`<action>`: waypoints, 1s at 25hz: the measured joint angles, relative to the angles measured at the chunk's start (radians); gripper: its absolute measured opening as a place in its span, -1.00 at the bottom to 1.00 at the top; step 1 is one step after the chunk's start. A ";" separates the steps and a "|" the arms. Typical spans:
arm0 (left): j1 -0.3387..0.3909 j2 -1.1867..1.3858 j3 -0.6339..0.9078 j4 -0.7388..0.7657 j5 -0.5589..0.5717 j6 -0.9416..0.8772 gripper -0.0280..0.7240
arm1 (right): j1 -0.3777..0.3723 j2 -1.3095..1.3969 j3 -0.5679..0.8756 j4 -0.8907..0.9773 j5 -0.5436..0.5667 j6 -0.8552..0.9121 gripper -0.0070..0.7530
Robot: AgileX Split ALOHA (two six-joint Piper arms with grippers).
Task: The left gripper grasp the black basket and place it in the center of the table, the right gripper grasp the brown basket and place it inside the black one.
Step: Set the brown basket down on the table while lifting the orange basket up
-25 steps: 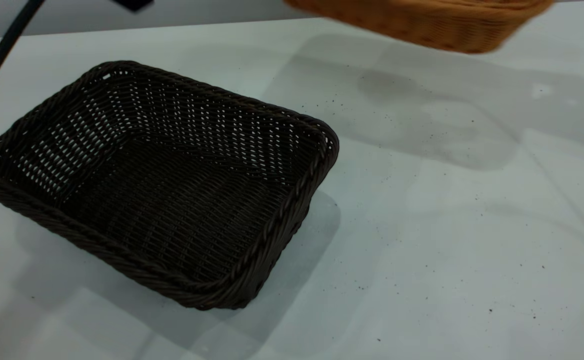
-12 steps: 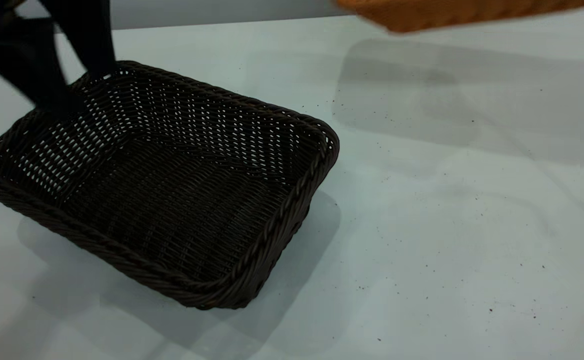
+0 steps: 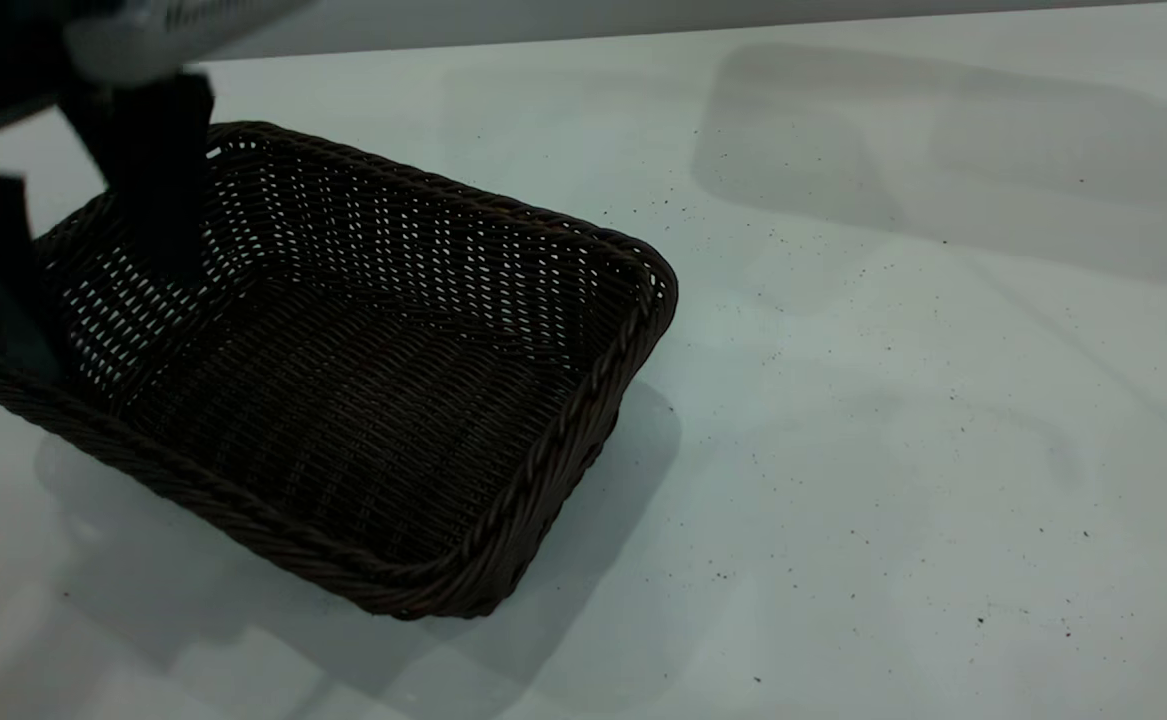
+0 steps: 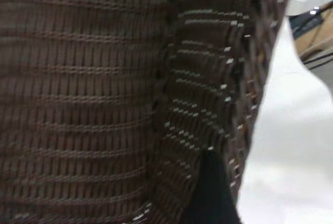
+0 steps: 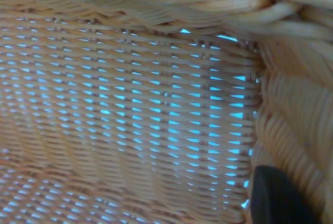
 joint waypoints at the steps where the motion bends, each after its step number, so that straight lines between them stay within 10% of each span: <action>1: 0.000 0.000 0.012 -0.003 0.000 0.000 0.36 | 0.000 0.000 0.000 -0.002 0.000 0.000 -0.70; 25: 0.000 0.096 0.140 0.054 -0.212 -0.002 0.35 | 0.000 0.000 0.001 0.005 -0.005 0.001 -0.70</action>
